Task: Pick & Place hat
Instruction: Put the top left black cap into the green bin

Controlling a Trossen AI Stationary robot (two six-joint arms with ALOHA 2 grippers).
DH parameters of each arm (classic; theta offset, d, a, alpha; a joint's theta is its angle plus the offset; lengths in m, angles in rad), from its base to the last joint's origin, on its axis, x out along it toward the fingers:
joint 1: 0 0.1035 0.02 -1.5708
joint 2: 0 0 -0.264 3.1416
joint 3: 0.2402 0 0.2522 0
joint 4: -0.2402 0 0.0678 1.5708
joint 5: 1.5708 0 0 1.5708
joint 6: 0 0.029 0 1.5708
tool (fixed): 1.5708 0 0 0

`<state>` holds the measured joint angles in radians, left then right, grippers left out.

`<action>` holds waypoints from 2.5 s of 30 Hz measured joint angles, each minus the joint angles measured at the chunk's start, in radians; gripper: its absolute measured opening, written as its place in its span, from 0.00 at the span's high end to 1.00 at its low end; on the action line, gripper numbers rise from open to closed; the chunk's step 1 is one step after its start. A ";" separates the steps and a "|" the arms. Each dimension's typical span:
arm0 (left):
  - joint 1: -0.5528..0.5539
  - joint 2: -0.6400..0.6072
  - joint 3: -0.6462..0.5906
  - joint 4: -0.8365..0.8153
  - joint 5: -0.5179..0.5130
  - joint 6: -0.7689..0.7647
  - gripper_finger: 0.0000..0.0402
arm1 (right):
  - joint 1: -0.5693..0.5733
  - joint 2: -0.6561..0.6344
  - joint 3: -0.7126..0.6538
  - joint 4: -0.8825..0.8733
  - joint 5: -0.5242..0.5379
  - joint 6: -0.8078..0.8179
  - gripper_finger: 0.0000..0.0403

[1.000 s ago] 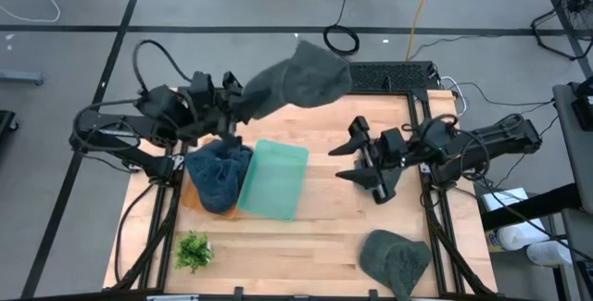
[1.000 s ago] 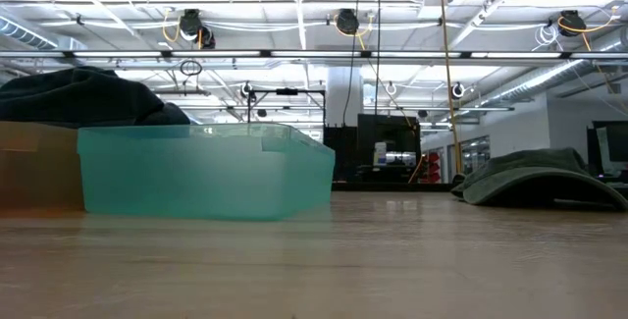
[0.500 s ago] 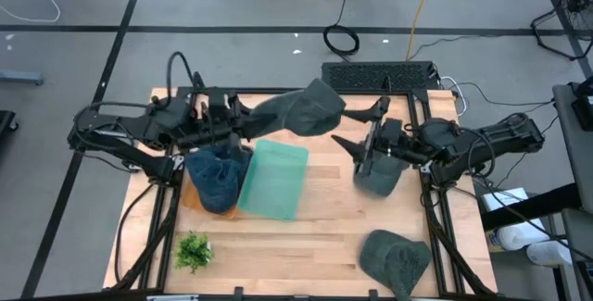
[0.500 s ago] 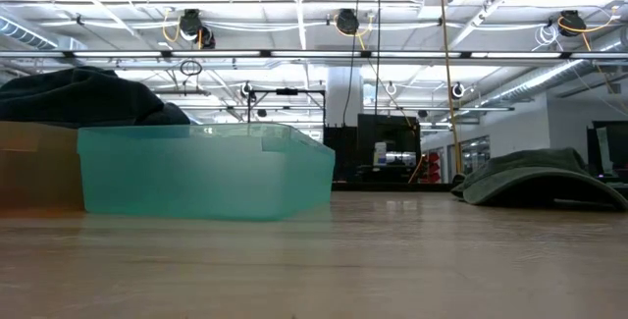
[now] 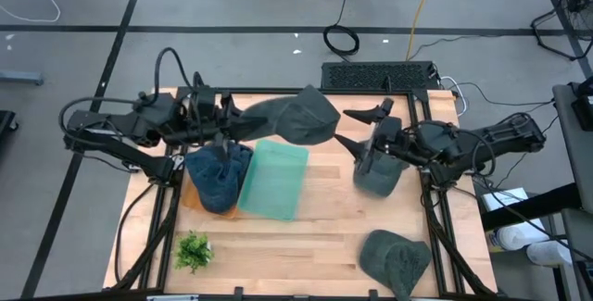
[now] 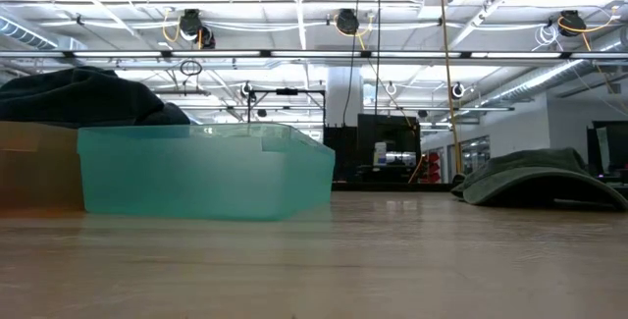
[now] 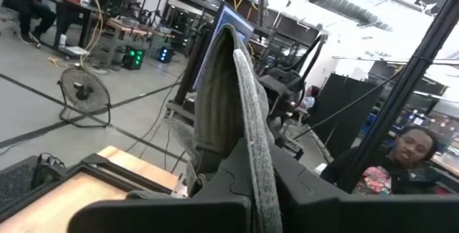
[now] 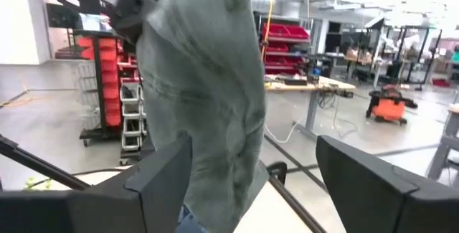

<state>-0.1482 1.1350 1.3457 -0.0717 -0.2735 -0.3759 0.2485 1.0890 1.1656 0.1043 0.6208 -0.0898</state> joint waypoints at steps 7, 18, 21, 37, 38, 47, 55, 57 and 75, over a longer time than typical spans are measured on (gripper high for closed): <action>0.001 0.027 0.000 -0.004 0.010 -0.019 0.98 | 0.000 0.019 0.000 0.035 -0.051 0.022 0.34; 0.001 0.025 0.000 0.018 0.029 -0.019 0.98 | 0.000 0.022 0.000 0.034 -0.078 0.026 0.64; 0.001 0.025 0.000 0.015 0.033 -0.020 0.98 | 0.000 0.022 0.000 0.034 -0.076 0.021 0.78; 0.001 0.025 0.000 0.014 0.111 -0.021 0.87 | 0.000 0.003 0.000 0.071 -0.188 0.013 0.98; 0.001 0.025 0.000 0.012 0.123 -0.015 0.84 | 0.000 -0.005 0.000 0.075 -0.206 0.018 0.98; 0.010 -0.003 0.000 -0.040 0.132 0.083 0.51 | 0.000 -0.067 0.093 -0.168 -0.346 0.224 0.98; 0.030 0.011 0.000 -0.040 0.144 0.083 0.31 | -0.030 0.020 0.179 -0.321 -0.338 0.291 0.98; 0.030 0.018 0.000 -0.041 0.147 0.082 0.29 | -0.044 0.058 0.182 -0.312 -0.338 0.291 0.98; 0.029 0.125 0.000 -0.196 0.196 0.063 0.32 | -0.182 0.351 0.183 -0.104 -0.549 0.307 0.98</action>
<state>-0.1192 1.2597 1.3459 -0.2682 -0.0776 -0.3128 0.0666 1.4403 1.3491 0.0005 0.0723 0.2174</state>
